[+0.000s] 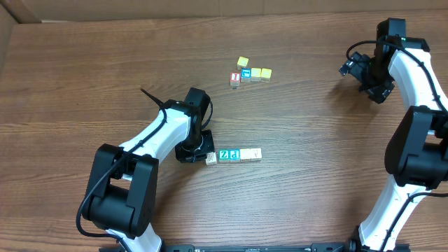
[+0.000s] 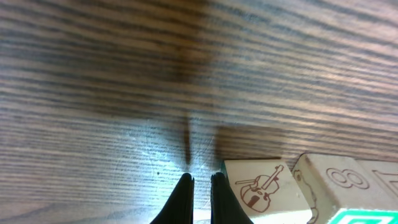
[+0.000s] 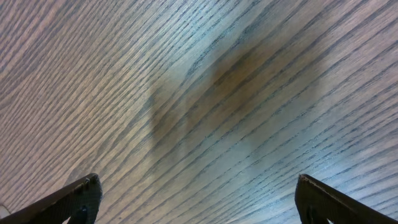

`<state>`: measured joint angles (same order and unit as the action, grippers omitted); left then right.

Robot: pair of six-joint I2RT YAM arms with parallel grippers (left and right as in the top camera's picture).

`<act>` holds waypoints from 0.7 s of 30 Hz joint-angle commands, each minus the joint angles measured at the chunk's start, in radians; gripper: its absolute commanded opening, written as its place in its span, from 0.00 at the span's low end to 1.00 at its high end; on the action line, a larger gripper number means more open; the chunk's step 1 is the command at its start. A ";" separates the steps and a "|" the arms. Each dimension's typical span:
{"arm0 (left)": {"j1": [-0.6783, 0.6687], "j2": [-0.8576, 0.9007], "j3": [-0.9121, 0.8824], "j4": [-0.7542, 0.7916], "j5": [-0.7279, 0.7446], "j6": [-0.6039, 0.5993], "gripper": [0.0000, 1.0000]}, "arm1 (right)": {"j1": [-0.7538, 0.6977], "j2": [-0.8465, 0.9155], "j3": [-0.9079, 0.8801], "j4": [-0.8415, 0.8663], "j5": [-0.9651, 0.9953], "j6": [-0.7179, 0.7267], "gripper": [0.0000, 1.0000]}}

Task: Flip 5 blocks
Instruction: 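Set the W block down beside Z and open the left gripper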

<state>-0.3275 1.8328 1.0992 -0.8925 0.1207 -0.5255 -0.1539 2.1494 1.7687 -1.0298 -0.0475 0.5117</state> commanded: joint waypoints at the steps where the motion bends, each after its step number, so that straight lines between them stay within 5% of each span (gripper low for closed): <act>1: -0.007 -0.015 -0.004 0.012 0.011 -0.022 0.04 | 0.001 -0.030 0.017 0.005 0.001 -0.004 1.00; 21: -0.004 -0.015 -0.004 0.042 0.034 -0.028 0.04 | 0.001 -0.030 0.017 0.005 0.001 -0.004 1.00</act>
<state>-0.3275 1.8328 1.0992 -0.8513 0.1574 -0.5449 -0.1535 2.1494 1.7687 -1.0298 -0.0479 0.5121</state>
